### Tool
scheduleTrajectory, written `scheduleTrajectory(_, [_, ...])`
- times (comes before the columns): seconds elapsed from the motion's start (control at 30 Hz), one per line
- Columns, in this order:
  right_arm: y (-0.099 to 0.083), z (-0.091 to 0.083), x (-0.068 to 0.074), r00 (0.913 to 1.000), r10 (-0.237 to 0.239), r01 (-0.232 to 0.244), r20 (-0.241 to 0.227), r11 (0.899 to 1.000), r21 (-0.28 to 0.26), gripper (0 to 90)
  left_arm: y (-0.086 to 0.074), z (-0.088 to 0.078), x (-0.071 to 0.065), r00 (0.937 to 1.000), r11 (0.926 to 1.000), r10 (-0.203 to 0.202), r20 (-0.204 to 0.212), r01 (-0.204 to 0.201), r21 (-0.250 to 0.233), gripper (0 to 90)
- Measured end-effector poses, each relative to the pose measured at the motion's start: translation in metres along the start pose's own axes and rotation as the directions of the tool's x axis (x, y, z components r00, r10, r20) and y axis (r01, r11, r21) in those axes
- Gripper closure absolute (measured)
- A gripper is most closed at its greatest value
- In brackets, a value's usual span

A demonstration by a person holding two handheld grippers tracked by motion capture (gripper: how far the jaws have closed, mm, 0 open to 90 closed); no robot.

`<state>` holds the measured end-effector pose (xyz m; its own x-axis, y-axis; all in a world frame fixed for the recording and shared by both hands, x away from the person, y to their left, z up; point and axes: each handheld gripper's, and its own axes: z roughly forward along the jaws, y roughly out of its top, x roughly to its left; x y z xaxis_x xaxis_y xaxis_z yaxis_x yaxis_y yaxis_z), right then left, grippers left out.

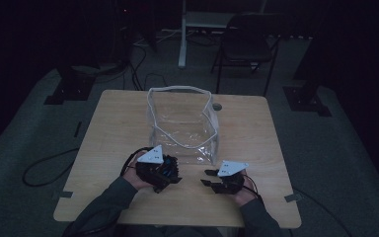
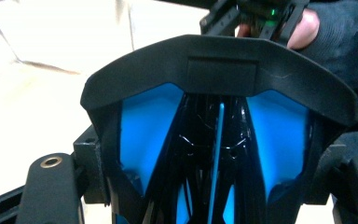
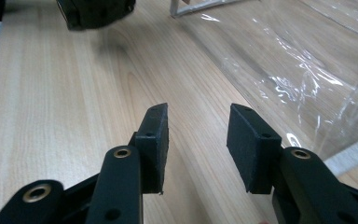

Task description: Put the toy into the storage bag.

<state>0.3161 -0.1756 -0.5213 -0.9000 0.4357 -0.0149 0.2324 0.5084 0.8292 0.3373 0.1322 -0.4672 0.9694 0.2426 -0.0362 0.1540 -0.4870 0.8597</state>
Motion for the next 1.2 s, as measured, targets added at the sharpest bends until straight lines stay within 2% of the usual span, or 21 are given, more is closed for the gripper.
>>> scheduleTrajectory(0.33, [-0.005,0.001,-0.007,0.9994,0.017,-0.019,0.03,0.999,0.036,56.4,0.01,-0.014,0.0,0.9998,0.999,0.013,-0.013,-0.013,-0.043,25.4])
scheduleTrajectory(0.7, [-0.016,0.005,-0.02,0.9934,0.052,-0.063,0.102,0.992,0.109,54.9,0.02,-0.024,0.0,0.9996,0.9967,0.025,-0.015,-0.026,-0.077,25.5])
scheduleTrajectory(1.0, [-0.023,0.006,-0.028,0.9862,0.078,-0.096,0.146,0.988,0.121,51.8,0.032,-0.033,0.001,0.9992,0.9934,0.036,-0.017,-0.038,-0.108,25.4])
scheduleTrajectory(1.2, [-0.025,0.006,-0.029,0.9829,0.08,-0.101,0.166,0.987,0.125,49.4,0.04,-0.037,0.002,0.9991,0.9907,0.04,-0.016,-0.042,-0.129,25.5])
